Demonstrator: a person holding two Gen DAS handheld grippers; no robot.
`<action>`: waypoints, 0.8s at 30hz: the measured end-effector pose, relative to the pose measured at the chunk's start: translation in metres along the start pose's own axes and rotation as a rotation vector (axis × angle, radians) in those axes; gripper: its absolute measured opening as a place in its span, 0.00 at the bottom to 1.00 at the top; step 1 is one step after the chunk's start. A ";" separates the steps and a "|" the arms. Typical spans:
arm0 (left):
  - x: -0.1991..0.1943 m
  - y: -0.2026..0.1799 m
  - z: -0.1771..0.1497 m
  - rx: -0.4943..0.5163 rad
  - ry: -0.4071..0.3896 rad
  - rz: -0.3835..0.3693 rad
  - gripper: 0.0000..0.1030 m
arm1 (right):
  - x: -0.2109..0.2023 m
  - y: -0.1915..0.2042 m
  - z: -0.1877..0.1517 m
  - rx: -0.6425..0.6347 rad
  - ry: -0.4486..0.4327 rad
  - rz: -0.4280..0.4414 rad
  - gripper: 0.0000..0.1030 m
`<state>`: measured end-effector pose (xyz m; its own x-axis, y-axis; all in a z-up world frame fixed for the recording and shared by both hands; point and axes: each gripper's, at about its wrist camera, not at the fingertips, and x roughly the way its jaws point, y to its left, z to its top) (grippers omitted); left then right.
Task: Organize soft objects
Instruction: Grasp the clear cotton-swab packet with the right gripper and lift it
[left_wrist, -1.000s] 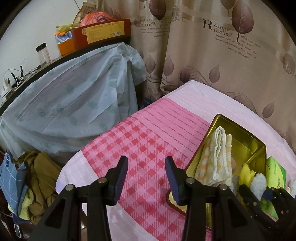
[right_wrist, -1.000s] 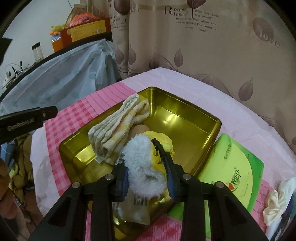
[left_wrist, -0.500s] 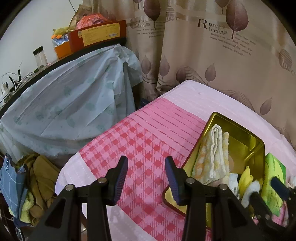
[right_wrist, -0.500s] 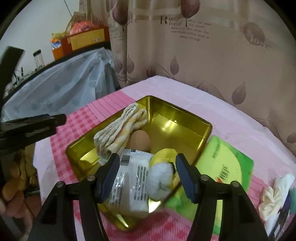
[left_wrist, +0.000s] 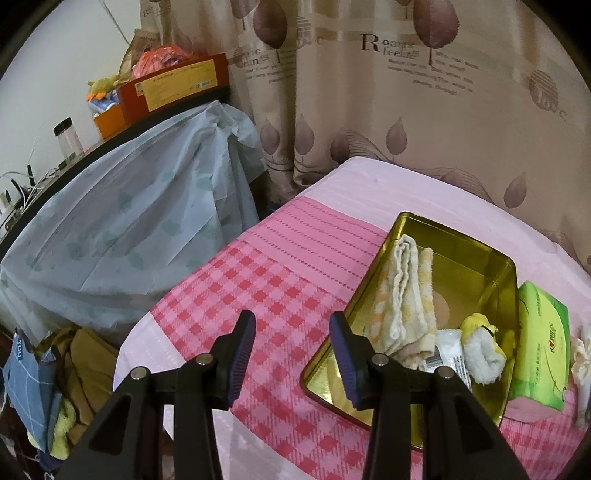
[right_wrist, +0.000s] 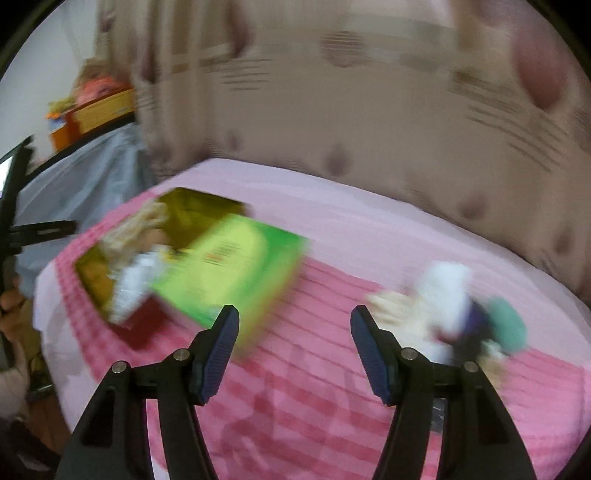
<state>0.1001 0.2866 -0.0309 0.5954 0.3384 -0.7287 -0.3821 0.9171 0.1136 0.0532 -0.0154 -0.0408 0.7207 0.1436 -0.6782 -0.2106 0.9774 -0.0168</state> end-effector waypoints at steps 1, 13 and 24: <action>0.000 -0.002 0.000 0.006 0.000 0.002 0.41 | -0.003 -0.015 -0.004 0.020 0.004 -0.031 0.58; -0.009 -0.023 -0.006 0.082 -0.028 -0.002 0.41 | -0.009 -0.151 -0.061 0.207 0.097 -0.260 0.59; -0.033 -0.046 -0.007 0.154 -0.084 -0.034 0.41 | 0.030 -0.178 -0.076 0.239 0.159 -0.241 0.62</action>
<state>0.0930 0.2321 -0.0162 0.6657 0.3175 -0.6753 -0.2518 0.9475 0.1973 0.0624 -0.1970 -0.1141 0.6153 -0.1022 -0.7816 0.1257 0.9916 -0.0308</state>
